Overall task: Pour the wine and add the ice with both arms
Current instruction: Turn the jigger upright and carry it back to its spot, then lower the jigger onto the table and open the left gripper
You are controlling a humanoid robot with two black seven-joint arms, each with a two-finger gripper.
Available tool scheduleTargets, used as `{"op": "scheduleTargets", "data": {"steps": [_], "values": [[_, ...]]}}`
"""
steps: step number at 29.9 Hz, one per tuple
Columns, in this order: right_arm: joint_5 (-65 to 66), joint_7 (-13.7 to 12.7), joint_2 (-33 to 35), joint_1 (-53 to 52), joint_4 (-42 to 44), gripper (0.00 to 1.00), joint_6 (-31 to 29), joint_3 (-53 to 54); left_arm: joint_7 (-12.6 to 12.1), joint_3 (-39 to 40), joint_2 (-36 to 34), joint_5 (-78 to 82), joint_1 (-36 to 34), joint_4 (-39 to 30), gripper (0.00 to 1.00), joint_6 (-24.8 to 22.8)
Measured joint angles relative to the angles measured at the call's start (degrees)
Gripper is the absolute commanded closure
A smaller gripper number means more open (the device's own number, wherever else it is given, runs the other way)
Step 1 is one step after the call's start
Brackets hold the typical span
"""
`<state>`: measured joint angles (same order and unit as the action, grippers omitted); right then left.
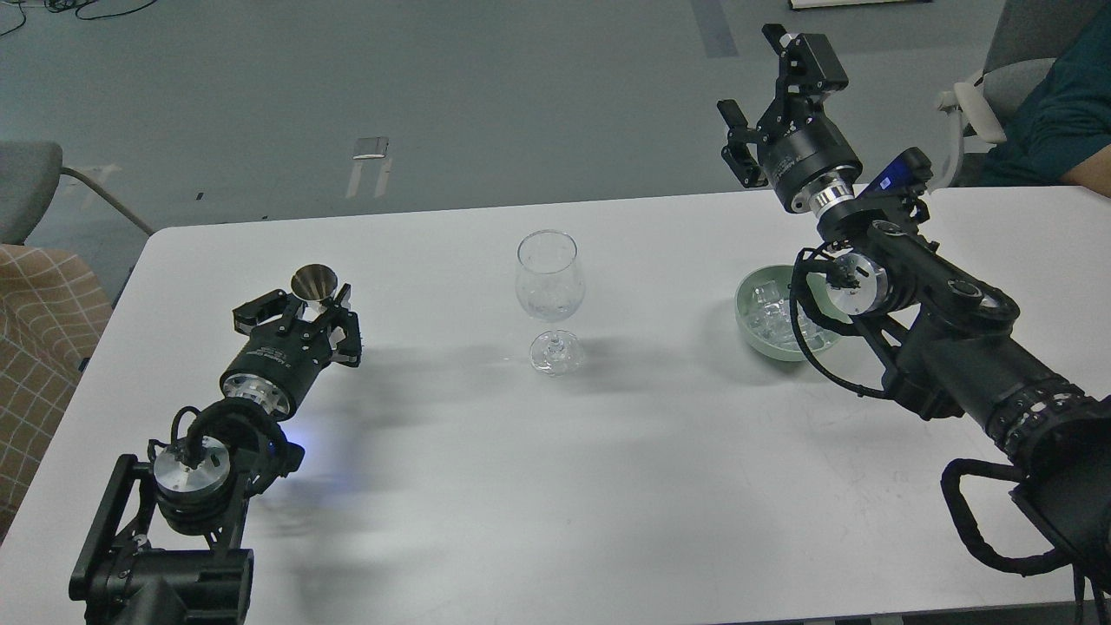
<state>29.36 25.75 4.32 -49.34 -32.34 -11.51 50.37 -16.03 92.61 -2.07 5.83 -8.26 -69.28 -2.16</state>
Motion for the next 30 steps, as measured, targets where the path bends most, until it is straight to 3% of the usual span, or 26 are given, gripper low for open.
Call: {"op": "scheduleTargets", "data": {"steps": [30], "values": [[0.0,0.0,-0.02,0.42,-0.18,0.0,0.0,-0.01,-0.11,-0.15,-0.47,0.32,0.03,1.98,0.53,-0.45]]}}
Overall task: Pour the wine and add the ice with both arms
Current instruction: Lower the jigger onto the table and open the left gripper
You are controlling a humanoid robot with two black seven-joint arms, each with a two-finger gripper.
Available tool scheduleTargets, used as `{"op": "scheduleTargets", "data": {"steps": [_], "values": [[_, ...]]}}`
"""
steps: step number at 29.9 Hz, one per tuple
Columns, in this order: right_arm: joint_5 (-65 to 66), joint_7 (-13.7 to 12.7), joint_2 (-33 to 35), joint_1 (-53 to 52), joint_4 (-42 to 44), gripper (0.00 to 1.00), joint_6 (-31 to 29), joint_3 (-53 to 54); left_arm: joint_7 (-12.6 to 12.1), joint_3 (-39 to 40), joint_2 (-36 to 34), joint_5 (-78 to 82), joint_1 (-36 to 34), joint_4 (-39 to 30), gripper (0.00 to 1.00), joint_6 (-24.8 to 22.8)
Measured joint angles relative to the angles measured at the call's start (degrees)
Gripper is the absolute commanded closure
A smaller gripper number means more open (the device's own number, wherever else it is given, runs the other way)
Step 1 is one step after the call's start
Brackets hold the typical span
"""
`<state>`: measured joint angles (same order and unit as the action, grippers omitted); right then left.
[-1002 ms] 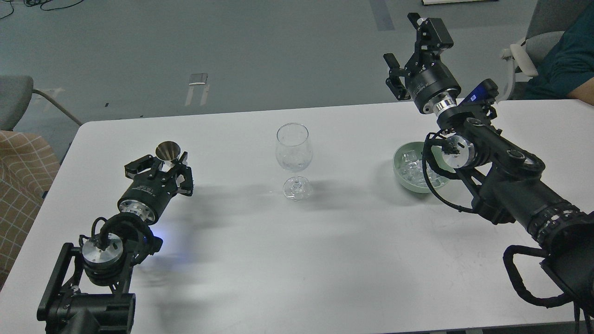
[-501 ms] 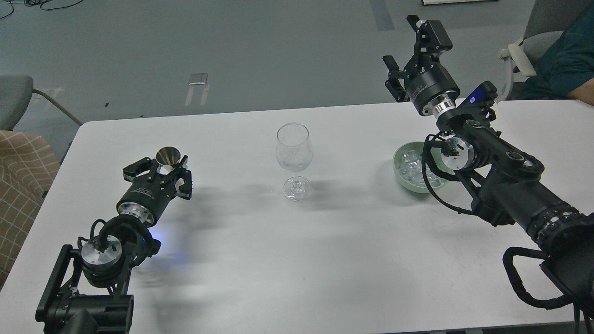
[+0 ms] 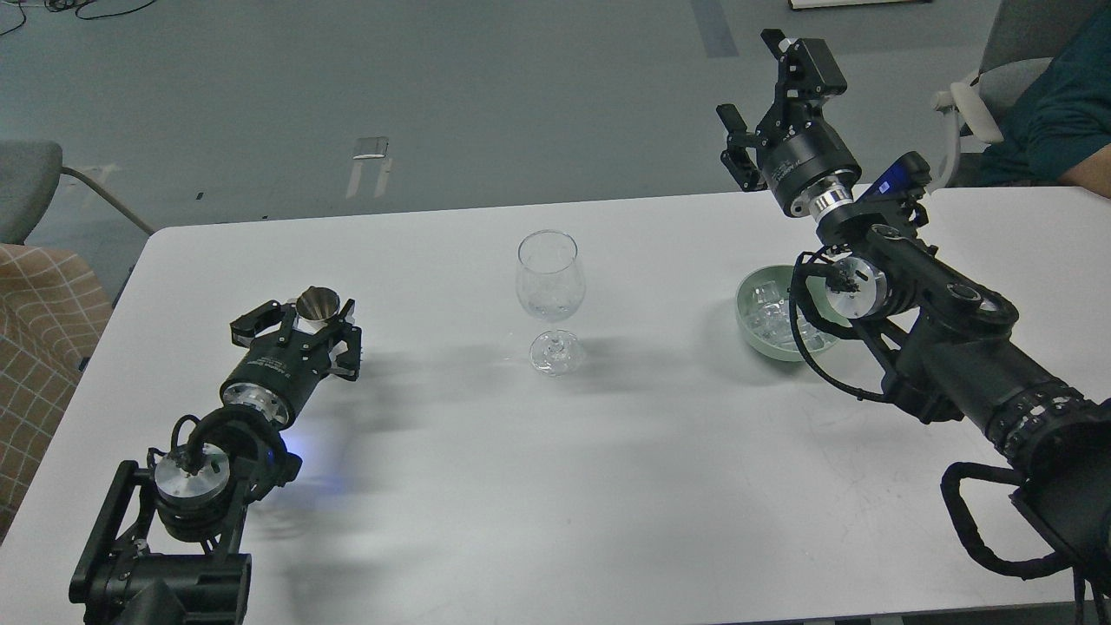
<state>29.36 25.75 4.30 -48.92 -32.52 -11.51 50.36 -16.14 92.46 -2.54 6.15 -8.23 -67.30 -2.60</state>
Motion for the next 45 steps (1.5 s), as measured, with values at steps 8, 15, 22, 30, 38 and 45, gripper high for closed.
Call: {"op": "scheduleTargets", "data": {"steps": [8,15,22,30,38,45], "values": [[0.0,0.0,0.01,0.0,0.0,0.0,0.0,0.0,0.14,-0.04,0.03,0.06,-0.12,0.66,0.44,-0.03],[0.0,0.0,0.04,-0.01,0.06,0.0,0.0,0.0,0.3,-0.09,0.07,0.27,-0.29,0.68,0.29,0.26],[0.0,0.0,0.1,-0.08,0.05,0.0,0.0,0.0,0.27,-0.09,-0.13,0.35,-0.37,0.68,0.09,0.31],[0.0,0.0,0.1,-0.12,0.02,0.0,0.0,0.0,0.08,-0.02,-0.41,0.36,0.05,0.68,0.03,0.02],[0.0,0.0,0.11,-0.12,0.0,0.0,0.0,0.09,-0.79,0.2,-1.3,0.35,1.47,0.68,0.02,-0.61],[0.0,0.0,0.27,-0.11,0.0,0.0,0.0,0.09,-3.85,0.78,-3.06,-0.11,5.24,0.35,0.02,-8.94]]}}
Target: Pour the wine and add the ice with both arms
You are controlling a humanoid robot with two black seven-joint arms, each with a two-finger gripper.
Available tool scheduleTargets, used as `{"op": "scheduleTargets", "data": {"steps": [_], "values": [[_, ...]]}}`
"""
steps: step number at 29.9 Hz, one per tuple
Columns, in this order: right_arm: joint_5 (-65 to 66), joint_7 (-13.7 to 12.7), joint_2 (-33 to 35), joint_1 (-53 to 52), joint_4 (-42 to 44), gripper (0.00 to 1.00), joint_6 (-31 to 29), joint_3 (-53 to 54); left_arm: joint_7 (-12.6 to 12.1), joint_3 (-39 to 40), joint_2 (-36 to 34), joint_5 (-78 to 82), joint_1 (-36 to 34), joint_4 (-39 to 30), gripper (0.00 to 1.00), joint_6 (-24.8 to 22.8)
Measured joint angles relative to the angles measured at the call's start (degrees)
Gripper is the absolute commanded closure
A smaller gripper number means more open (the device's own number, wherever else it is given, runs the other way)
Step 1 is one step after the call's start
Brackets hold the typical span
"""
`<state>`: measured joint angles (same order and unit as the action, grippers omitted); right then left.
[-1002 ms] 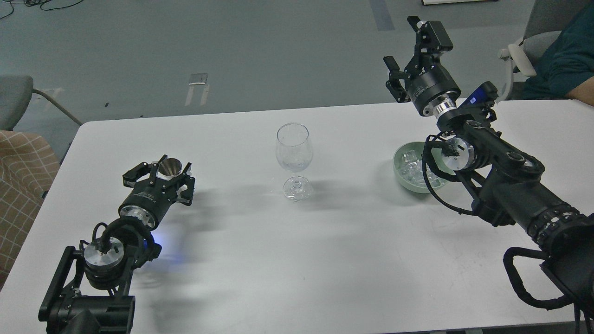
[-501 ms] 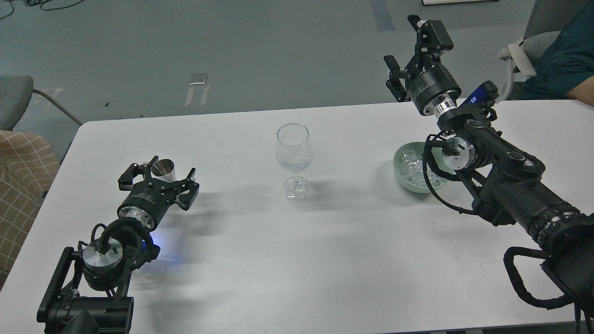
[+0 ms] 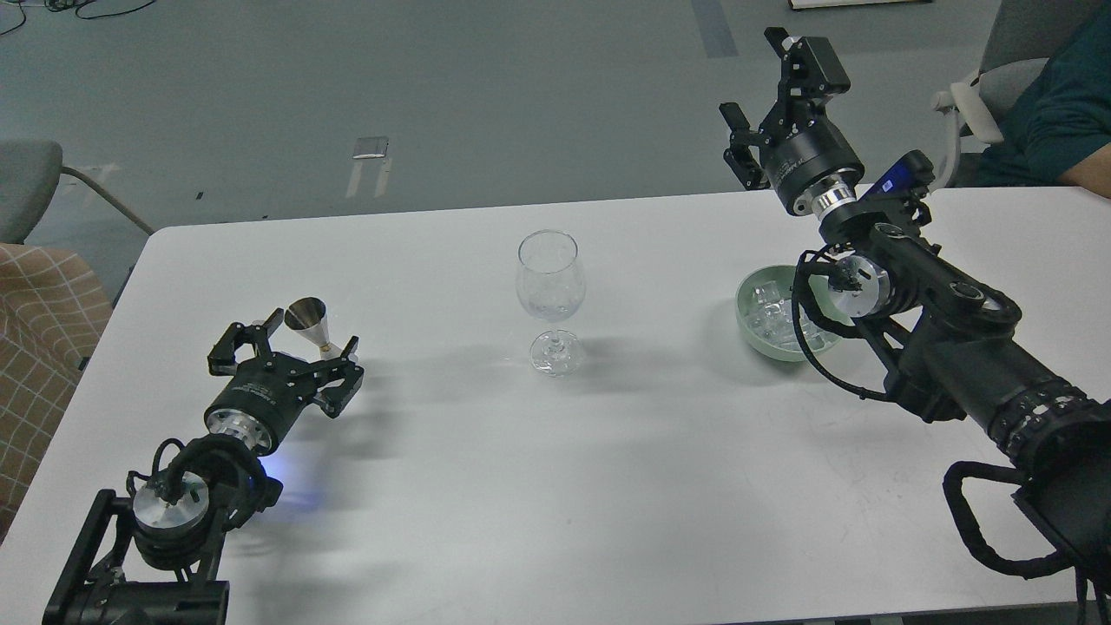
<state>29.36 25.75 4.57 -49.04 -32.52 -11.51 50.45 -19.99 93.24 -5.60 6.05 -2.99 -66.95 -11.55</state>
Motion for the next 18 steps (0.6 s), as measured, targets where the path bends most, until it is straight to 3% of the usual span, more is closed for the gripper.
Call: {"op": "scheduleTargets", "data": {"steps": [10,15,18], "values": [[0.0,0.0,0.14,0.09,-0.01,0.0,0.0,0.0,-2.06,1.61,-3.42,-0.39,4.24,-0.61,0.02,-4.67],[-0.01,0.0,1.32,0.34,-0.33,0.0,-0.06,-0.06,-2.09,3.28,-8.96,0.13,5.01,-0.19,0.02,-14.42],[-0.04,0.0,2.41,0.56,-0.96,0.0,-0.1,-0.12,-1.65,3.41,-13.74,0.51,4.9,0.41,0.02,-16.16]]}}
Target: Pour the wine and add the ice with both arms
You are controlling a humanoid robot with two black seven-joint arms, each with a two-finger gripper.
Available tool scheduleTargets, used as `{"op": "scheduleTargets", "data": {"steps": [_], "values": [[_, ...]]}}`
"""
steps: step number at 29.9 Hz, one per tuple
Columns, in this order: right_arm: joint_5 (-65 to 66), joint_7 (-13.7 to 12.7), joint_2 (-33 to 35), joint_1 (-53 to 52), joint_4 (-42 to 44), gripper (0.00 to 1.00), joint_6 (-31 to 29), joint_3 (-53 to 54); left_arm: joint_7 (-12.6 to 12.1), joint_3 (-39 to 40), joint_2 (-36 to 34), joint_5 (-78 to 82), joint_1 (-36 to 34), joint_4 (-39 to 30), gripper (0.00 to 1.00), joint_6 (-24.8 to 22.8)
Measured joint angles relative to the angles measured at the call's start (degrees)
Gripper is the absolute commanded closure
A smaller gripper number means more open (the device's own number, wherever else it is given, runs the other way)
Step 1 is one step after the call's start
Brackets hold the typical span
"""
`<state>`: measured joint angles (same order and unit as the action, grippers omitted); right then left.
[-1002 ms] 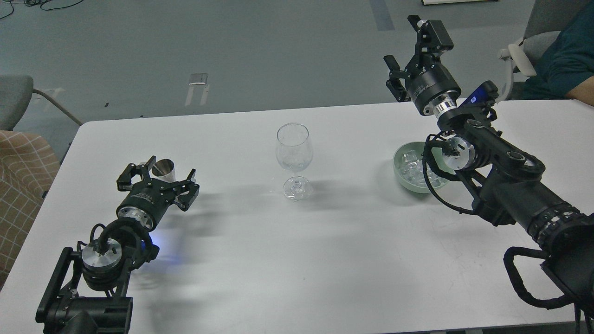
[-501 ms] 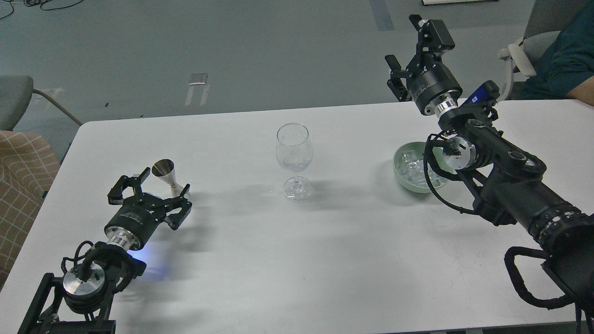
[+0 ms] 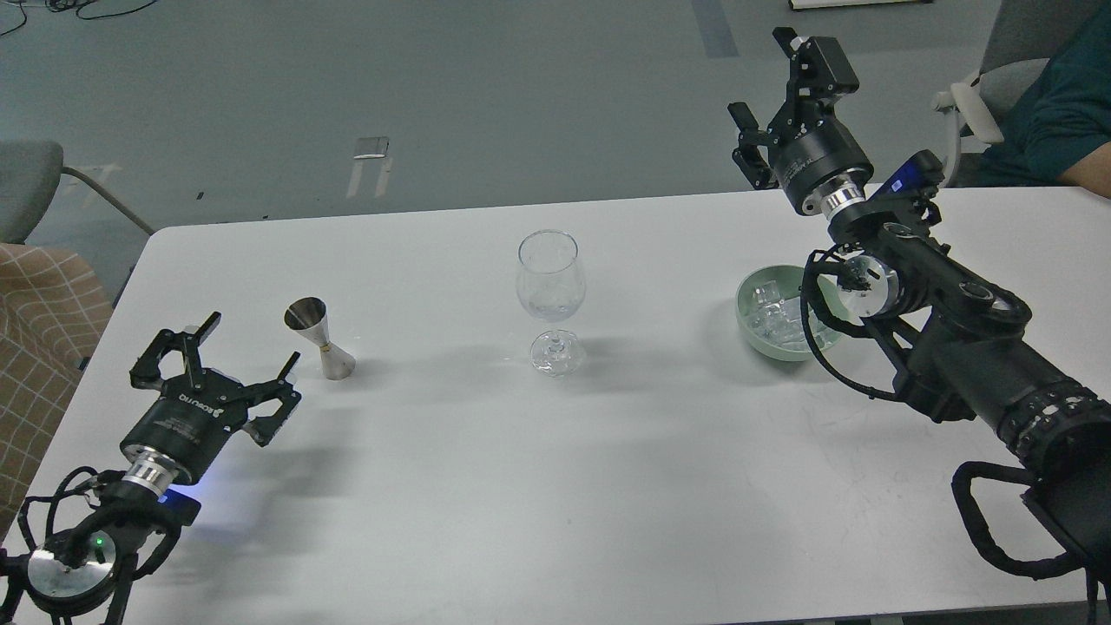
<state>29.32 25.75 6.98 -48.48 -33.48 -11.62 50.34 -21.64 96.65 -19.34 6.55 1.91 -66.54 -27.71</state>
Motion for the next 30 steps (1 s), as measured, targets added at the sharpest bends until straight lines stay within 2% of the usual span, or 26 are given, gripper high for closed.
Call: {"op": "scheduleTargets", "data": {"steps": [5,11,16,23,30], "values": [[0.5,0.0,4.68,0.83,-4.52,0.0,0.0,-2.77,1.58,0.68,-8.05,0.52,-2.4,2.57,0.02,-0.28],[1.83,-0.02,16.18,1.02,-14.02,0.0,2.48,-13.7,8.45,1.01,-14.49,6.85,-10.69,8.94,0.02,-0.32],[11.09,-0.09,26.39,1.38,-22.31,0.0,5.14,-19.13,14.14,0.6,-15.73,14.75,-16.32,10.15,0.02,-0.32],[33.25,-0.09,35.94,2.72,-31.27,0.0,10.54,-24.24,15.2,-1.04,-14.03,20.19,-23.31,10.2,0.02,-0.31],[57.56,0.06,37.65,6.79,-31.33,0.0,16.17,-25.79,15.25,-3.34,-13.13,20.45,-26.04,9.91,0.02,-0.29]]}}
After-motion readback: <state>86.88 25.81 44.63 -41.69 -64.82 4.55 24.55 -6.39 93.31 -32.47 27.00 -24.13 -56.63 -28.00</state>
